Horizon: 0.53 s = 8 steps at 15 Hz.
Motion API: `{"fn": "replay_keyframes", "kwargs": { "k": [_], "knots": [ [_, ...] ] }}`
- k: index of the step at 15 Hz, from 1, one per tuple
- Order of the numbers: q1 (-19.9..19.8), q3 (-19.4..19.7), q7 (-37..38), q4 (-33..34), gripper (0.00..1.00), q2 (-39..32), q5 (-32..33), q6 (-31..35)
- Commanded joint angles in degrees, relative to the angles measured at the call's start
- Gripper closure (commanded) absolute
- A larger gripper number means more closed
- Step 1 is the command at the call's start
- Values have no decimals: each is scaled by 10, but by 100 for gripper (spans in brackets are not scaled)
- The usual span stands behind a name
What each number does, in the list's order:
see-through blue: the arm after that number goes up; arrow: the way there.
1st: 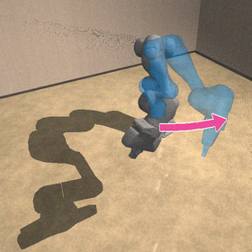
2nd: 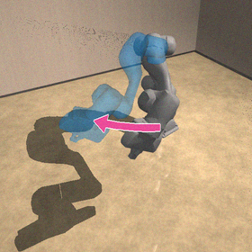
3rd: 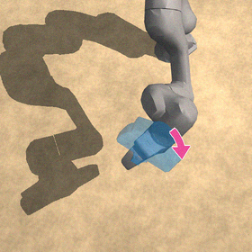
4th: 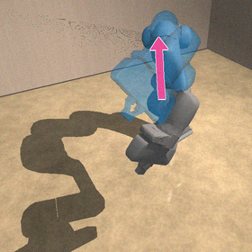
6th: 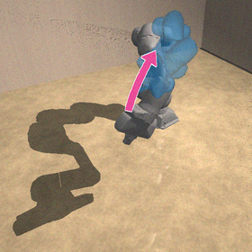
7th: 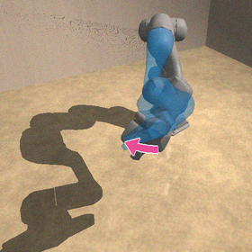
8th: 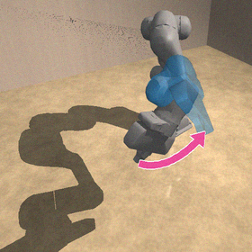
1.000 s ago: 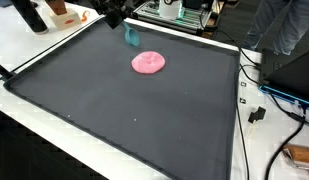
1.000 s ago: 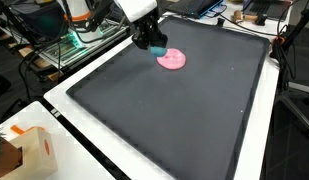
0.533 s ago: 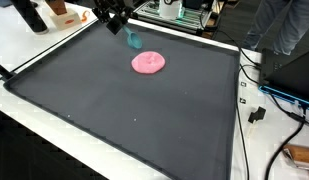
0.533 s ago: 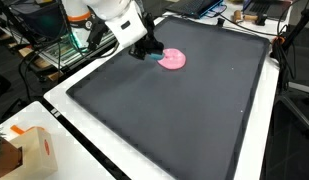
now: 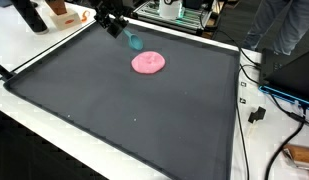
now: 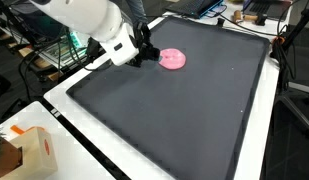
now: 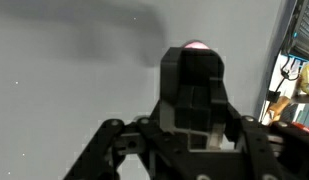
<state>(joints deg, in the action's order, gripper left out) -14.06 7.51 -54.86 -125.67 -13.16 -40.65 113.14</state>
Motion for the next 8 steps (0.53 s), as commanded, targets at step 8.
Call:
{"fn": "replay_keyframes", "kwargs": {
  "k": [8],
  "knots": [
    [-52,14,-54,42,71,-62,-58,-94]
  ]
}}
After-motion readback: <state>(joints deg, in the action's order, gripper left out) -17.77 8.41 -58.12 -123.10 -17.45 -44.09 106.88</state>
